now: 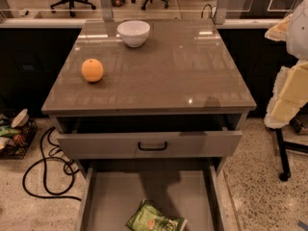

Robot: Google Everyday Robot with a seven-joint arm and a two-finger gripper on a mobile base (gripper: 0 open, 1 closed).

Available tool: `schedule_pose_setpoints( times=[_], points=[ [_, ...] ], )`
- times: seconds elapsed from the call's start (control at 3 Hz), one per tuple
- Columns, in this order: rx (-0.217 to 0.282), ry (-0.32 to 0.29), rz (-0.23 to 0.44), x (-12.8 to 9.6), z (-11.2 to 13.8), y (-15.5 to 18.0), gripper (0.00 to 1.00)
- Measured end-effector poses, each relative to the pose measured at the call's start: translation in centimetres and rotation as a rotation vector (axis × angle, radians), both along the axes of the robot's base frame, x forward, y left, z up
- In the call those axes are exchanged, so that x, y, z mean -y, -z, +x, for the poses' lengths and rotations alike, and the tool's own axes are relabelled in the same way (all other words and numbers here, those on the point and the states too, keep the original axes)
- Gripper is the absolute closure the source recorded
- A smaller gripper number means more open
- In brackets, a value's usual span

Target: Pick green jalapeno chip bag from middle drawer and place on counter

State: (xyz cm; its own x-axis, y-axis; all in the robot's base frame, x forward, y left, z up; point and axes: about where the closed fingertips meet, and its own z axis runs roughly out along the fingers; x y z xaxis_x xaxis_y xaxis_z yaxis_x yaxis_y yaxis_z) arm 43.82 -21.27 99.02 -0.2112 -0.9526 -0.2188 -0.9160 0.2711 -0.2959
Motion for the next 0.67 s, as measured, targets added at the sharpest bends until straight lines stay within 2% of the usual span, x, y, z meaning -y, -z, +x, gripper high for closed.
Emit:
schedule_pose_setpoints(
  times=[0.67],
  points=[
    [0.009, 0.021, -0.024, -0.16, 0.30, 0.34, 0.00]
  ],
)
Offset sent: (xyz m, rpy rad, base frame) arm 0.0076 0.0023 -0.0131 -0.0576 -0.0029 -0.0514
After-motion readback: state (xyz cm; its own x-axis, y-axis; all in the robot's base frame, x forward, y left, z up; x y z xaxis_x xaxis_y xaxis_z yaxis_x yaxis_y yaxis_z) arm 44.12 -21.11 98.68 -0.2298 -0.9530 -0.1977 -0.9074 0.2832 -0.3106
